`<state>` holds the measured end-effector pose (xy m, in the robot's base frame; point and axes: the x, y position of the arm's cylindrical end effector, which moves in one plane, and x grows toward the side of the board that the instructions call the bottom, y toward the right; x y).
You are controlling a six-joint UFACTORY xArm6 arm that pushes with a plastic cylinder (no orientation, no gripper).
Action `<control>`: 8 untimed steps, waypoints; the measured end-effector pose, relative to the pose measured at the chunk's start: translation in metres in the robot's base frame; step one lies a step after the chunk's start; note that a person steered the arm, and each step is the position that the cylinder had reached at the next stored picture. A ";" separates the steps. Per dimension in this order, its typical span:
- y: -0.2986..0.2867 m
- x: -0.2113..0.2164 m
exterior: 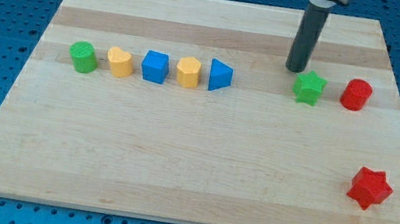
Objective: Slide the red star towards the green star
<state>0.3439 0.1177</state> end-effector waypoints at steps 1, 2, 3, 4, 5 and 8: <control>-0.025 0.015; -0.034 0.040; -0.039 0.072; -0.039 0.119; -0.033 0.170; 0.053 0.264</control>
<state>0.6080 0.1711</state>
